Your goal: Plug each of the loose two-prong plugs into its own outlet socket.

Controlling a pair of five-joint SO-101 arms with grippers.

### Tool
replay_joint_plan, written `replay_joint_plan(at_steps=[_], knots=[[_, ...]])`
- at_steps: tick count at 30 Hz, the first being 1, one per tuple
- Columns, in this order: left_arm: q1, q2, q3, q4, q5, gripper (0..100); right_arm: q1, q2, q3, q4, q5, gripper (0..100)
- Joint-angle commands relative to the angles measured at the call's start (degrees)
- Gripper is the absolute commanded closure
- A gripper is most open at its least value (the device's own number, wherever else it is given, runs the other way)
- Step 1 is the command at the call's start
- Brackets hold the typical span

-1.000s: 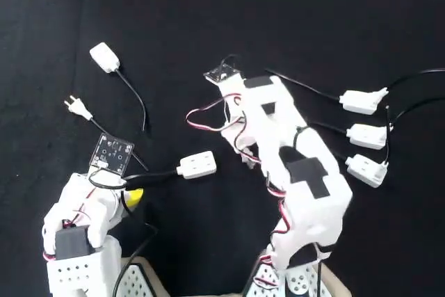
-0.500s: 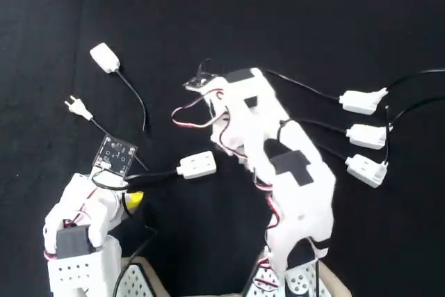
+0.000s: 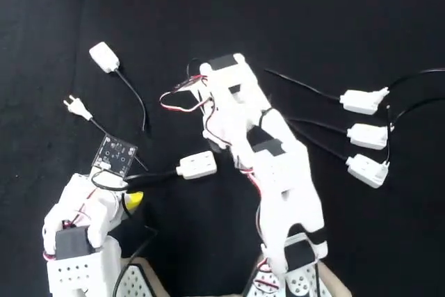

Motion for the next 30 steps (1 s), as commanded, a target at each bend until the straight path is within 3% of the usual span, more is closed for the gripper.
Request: replay_joint_plan(at_steps=[1, 24, 30], knots=[[-0.48, -0.35, -0.31, 0.0, -0.26, 65, -0.44, 1.8, -2.59, 1.93, -1.05, 87.1], [-0.48, -0.35, -0.31, 0.0, -0.35, 65, -0.53, 2.42, 7.43, 1.93, -0.88, 87.1], [-0.48, -0.35, -0.31, 0.0, -0.35, 65, 0.44, -4.18, 12.79, 1.93, -0.97, 86.3]])
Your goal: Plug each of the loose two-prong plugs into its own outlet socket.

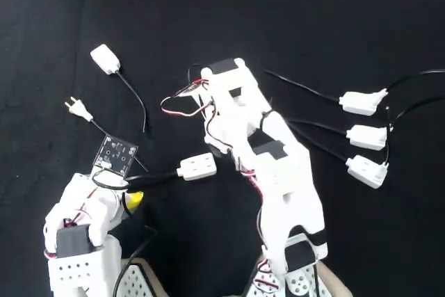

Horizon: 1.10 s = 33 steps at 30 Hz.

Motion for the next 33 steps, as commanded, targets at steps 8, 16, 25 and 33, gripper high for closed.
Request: replay_joint_plan(at_steps=[8, 16, 25, 33], knots=[[-0.48, -0.35, -0.31, 0.0, -0.35, 65, 1.41, -21.14, 11.56, 1.93, -0.62, 80.9], [-0.48, -0.35, -0.31, 0.09, -0.35, 65, 1.58, -26.15, 9.8, 1.93, -0.7, 77.0], [-0.48, -0.35, -0.31, 0.09, -0.35, 65, 1.76, -26.24, 20.09, 2.02, 4.31, 95.2], [-0.48, -0.35, -0.31, 0.09, -0.35, 65, 2.37, -26.24, 37.23, 2.11, 5.01, 97.9]])
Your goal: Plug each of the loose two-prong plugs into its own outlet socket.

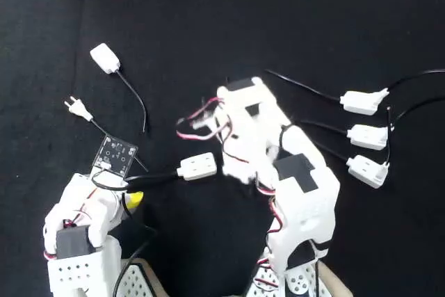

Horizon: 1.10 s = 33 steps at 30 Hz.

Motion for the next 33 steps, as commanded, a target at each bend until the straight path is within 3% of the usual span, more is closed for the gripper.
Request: replay_joint_plan(at_steps=[1, 8, 15, 18, 22, 28, 33], knots=[[-0.48, -0.35, -0.31, 0.09, -0.26, 65, 0.62, -3.65, 3.82, 2.11, 0.35, 98.8], [-0.57, -0.35, -0.31, 0.09, -0.26, 65, 0.53, -5.14, 1.27, 2.2, 0.18, 98.0], [-0.57, -0.35, -0.31, 0.09, -0.26, 65, 0.44, -8.04, -13.76, 2.02, -2.29, 97.5], [-0.57, -0.35, -0.31, 0.09, -0.26, 65, 0.26, -4.09, -21.23, 1.93, -4.22, 96.9], [-0.57, -0.35, -0.31, 0.09, -0.26, 65, 0.53, 6.2, -29.58, 1.93, -5.01, 88.1], [-0.57, -0.35, -0.22, 0.09, -0.26, 65, 0.44, 17.01, -40.22, 1.93, -5.01, 91.3], [-0.57, -0.35, -0.22, 0.0, -0.26, 65, 0.53, 18.07, -37.76, 2.02, -5.01, 91.3]])
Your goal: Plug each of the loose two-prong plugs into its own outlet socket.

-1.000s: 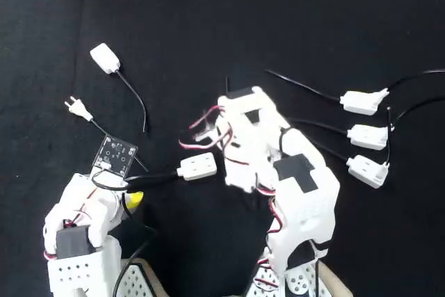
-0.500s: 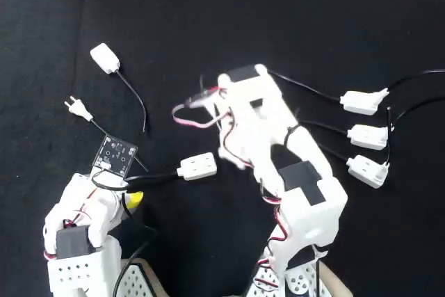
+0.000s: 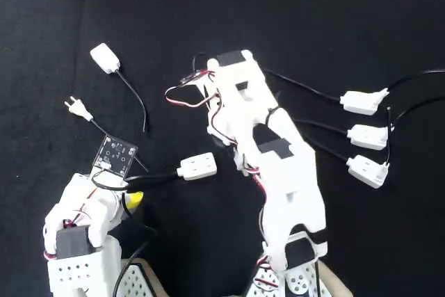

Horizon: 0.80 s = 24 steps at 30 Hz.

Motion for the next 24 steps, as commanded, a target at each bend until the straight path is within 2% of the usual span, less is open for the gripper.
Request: replay_joint_plan(at_steps=[1, 12, 24], knots=[[-0.57, -0.35, -0.22, 0.0, -0.26, 65, 0.7, -0.75, 0.04, 2.02, -0.62, 91.3], [-0.57, -0.35, -0.22, 0.0, -0.26, 65, 1.23, -4.53, 7.16, 2.02, 0.53, 91.2], [-0.57, -0.35, -0.22, 0.0, -0.26, 65, 1.23, 2.42, 5.85, 1.93, 0.53, 91.7]])
